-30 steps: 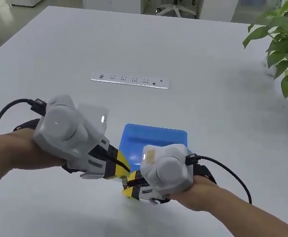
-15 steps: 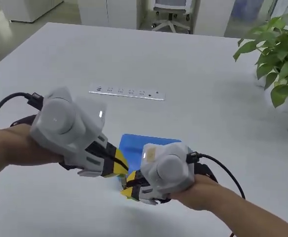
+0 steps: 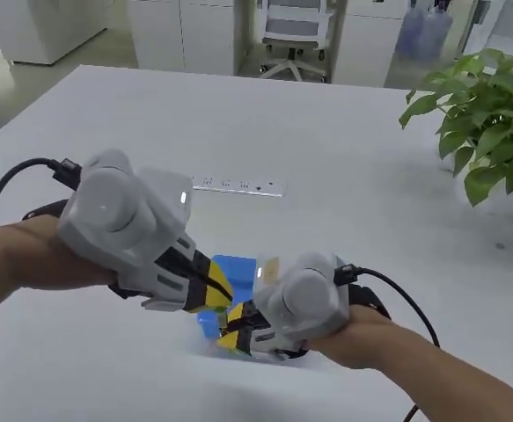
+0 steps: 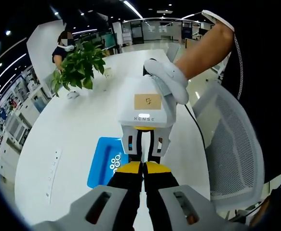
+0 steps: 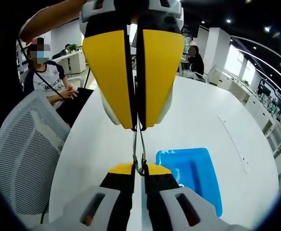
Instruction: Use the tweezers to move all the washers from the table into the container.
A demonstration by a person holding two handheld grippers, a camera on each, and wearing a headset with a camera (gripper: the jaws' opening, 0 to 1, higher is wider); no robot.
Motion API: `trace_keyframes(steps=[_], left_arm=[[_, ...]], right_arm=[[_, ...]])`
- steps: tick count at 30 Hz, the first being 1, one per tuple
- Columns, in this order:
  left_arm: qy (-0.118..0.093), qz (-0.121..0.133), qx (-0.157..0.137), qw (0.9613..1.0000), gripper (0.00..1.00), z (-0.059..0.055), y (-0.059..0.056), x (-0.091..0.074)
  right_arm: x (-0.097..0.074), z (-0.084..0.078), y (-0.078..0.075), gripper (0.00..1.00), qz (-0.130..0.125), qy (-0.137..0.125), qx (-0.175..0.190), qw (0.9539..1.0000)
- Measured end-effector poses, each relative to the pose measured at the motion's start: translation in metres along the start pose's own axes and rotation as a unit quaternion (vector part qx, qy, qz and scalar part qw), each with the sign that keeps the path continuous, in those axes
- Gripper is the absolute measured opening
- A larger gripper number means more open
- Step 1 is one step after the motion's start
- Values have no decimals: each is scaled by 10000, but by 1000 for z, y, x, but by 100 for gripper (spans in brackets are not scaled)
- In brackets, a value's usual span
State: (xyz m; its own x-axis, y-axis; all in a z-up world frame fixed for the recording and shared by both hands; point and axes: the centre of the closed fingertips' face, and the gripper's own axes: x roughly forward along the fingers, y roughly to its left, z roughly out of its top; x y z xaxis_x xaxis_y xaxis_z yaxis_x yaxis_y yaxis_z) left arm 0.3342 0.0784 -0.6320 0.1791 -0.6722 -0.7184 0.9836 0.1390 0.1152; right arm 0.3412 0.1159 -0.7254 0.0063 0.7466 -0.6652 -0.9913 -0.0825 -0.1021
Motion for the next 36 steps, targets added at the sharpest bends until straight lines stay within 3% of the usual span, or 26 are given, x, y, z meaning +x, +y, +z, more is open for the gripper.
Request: trace_keyframes(steps=[16, 26, 36], left_arm=[[-155, 22, 125, 9998, 4, 15, 22, 2], [-186, 14, 174, 9997, 4, 16, 37, 9], [-175, 18, 215, 9996, 4, 11, 53, 18]], right_arm=[[-14, -1, -25, 9, -169, -39, 75, 9998], [-16, -7, -40, 8, -253, -40, 97, 9996], [-11, -17, -57, 8, -282, -68, 174, 9994]])
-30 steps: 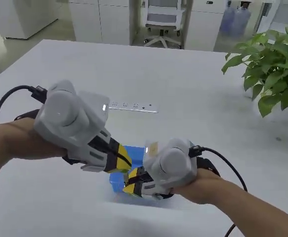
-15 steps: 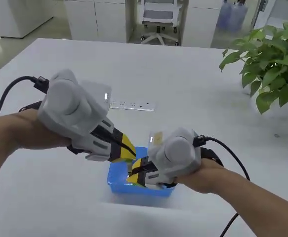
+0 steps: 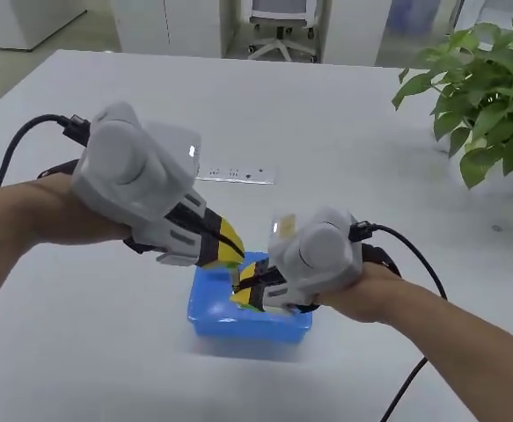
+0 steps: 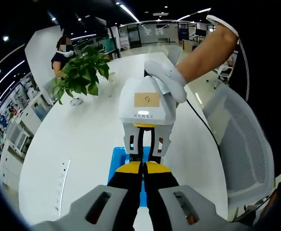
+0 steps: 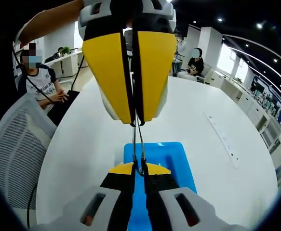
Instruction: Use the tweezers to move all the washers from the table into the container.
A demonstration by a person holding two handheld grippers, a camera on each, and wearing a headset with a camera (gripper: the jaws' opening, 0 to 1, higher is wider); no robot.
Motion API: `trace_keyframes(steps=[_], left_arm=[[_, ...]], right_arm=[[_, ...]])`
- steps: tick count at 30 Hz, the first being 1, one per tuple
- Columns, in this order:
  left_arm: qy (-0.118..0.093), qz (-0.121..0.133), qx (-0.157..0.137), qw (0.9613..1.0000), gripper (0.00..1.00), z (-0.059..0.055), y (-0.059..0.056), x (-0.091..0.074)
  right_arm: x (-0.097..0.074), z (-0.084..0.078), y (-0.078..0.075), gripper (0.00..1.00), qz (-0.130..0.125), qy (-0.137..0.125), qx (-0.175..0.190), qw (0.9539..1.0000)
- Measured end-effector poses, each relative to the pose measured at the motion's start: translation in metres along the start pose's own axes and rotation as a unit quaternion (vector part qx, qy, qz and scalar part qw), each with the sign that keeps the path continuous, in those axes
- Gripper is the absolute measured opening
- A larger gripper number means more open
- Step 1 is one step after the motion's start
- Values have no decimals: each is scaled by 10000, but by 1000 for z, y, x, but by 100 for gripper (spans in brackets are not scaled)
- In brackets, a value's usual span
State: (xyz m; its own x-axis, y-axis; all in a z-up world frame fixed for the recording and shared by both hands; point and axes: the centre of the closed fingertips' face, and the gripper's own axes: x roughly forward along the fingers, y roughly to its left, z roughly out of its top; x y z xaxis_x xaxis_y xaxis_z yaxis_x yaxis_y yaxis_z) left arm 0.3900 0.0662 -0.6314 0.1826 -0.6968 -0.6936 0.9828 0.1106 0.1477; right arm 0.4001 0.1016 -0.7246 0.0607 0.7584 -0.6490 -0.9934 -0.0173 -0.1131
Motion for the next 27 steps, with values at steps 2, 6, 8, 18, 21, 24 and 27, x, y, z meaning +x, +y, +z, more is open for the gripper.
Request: trace_keyframes(steps=[2, 6, 8, 18, 21, 24, 27], left_arm=[[17, -5, 12, 10000, 4, -2, 2, 2], [33, -13, 24, 10000, 4, -6, 8, 8], [32, -17, 18, 10000, 4, -8, 11, 12], [58, -44, -14, 10000, 4, -20, 25, 25], [73, -65, -35, 9999, 4, -24, 27, 29], [91, -87, -65, 9999, 4, -29, 31, 34], [102, -98, -82, 9999, 4, -32, 33, 36]], right_arm=[[2, -3, -3, 8, -3, 8, 12, 10000], [5, -9, -8, 8, -5, 6, 58, 10000], [8, -12, -12, 8, -14, 1, 82, 10000], [19, -24, -25, 8, -25, -9, 201, 9998], [23, -29, -28, 8, -13, 9, 227, 9997], [27, -33, -30, 9, 10, 26, 272, 9996], [31, -36, -32, 9, 21, 39, 311, 9995]])
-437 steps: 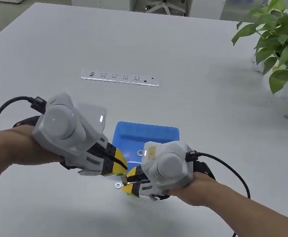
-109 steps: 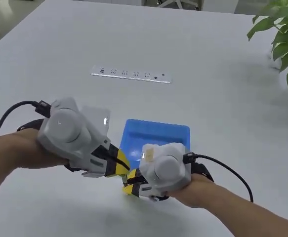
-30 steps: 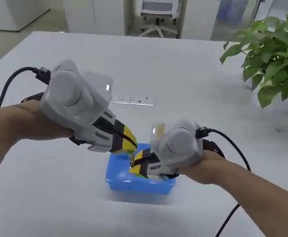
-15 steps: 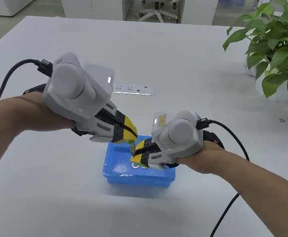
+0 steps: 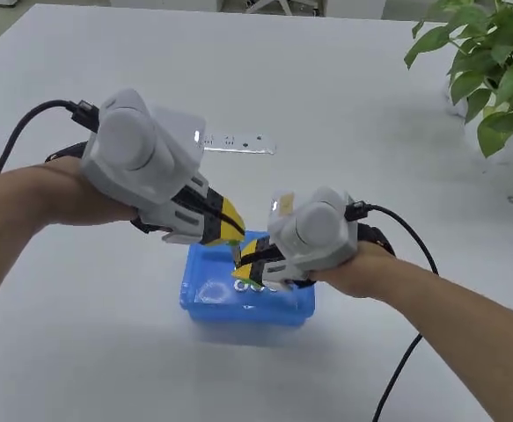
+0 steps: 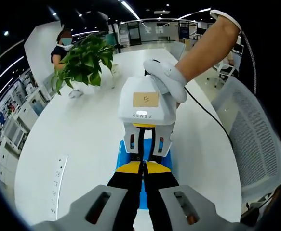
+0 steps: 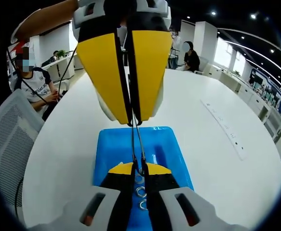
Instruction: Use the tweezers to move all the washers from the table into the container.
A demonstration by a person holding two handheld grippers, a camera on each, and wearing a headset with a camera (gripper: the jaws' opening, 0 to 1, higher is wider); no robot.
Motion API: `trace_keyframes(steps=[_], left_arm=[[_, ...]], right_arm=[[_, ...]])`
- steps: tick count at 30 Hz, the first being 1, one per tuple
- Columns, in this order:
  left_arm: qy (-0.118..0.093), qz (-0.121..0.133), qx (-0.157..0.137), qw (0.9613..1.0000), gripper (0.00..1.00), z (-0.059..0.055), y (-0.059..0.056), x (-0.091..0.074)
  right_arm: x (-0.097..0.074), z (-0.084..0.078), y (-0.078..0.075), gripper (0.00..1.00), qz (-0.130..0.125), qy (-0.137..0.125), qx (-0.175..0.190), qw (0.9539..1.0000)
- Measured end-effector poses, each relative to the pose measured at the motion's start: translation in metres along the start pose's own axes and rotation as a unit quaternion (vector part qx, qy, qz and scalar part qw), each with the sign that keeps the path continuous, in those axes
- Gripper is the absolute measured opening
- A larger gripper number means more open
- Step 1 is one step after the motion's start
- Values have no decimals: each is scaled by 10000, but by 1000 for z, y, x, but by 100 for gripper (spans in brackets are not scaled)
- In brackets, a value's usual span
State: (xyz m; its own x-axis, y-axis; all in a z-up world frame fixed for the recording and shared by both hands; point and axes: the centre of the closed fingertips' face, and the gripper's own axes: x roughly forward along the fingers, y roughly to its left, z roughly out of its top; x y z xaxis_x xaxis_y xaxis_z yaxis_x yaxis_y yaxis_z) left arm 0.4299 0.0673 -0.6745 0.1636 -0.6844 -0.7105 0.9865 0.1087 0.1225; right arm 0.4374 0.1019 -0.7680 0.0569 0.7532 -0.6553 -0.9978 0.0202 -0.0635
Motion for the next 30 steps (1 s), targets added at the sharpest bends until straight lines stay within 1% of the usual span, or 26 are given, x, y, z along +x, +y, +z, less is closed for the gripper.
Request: trace_keyframes(steps=[5, 13, 28, 30], left_arm=[[12, -46, -37, 10000, 4, -5, 3, 6], [61, -87, -51, 9999, 4, -11, 6, 10], [114, -112, -103, 9998, 4, -18, 6, 12], [111, -105, -100, 9998, 4, -18, 6, 12]], right_arm=[[6, -5, -3, 9, 24, 25, 46, 10000], [12, -10, -6, 9, 40, 36, 128, 9999], [19, -12, -5, 10, 82, 59, 200, 9997], [19, -12, -7, 10, 26, 60, 162, 9998]])
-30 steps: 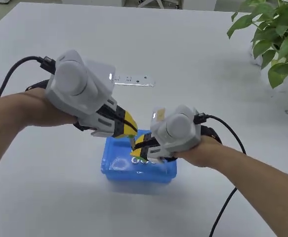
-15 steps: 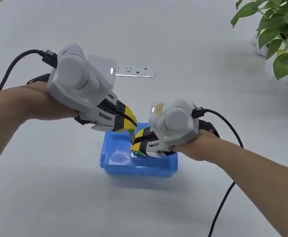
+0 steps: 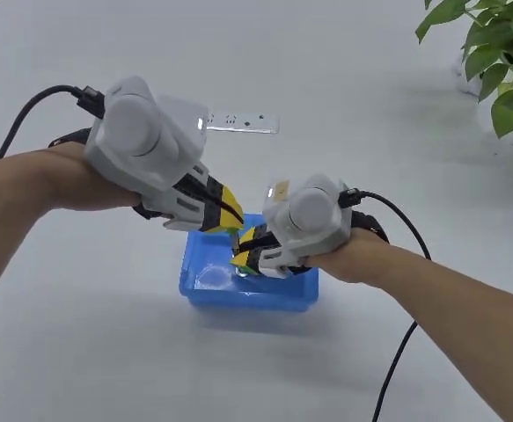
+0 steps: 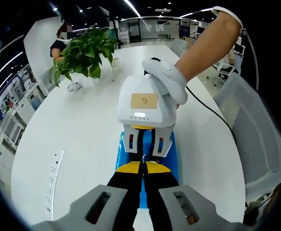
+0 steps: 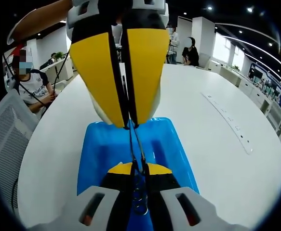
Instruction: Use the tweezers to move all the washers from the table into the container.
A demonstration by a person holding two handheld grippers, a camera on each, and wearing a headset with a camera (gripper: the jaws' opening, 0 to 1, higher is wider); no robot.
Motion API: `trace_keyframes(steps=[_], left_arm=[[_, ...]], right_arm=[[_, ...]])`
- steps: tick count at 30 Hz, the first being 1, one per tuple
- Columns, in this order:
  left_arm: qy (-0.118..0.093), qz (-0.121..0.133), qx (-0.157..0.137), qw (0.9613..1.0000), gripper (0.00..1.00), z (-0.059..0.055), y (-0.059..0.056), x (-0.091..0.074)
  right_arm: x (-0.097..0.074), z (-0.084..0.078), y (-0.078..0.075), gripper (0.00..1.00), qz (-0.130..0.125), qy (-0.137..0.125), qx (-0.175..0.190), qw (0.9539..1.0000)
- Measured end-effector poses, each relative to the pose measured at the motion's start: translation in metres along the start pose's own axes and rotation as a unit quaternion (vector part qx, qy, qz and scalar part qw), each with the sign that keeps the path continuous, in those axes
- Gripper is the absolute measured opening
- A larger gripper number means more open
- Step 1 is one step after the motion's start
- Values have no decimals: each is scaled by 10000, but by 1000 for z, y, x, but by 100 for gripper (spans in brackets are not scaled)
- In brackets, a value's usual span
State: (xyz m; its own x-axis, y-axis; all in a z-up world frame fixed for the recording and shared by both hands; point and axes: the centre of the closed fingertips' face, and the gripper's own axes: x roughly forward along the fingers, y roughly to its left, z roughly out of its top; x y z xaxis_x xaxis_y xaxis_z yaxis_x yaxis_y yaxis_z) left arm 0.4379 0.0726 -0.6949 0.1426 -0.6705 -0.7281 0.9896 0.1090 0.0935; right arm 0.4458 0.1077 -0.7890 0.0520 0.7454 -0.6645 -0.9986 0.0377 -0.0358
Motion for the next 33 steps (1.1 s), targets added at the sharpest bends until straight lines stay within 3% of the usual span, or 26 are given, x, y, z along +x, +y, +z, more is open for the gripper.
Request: trace_keyframes(steps=[17, 33], left_arm=[[-6, 7, -22, 10000, 4, -1, 0, -3], [-160, 40, -41, 9999, 4, 11, -4, -12]], right_arm=[[2, 1, 0, 11, -7, 20, 15, 10000], [-9, 4, 5, 13, -81, 0, -7, 10000]])
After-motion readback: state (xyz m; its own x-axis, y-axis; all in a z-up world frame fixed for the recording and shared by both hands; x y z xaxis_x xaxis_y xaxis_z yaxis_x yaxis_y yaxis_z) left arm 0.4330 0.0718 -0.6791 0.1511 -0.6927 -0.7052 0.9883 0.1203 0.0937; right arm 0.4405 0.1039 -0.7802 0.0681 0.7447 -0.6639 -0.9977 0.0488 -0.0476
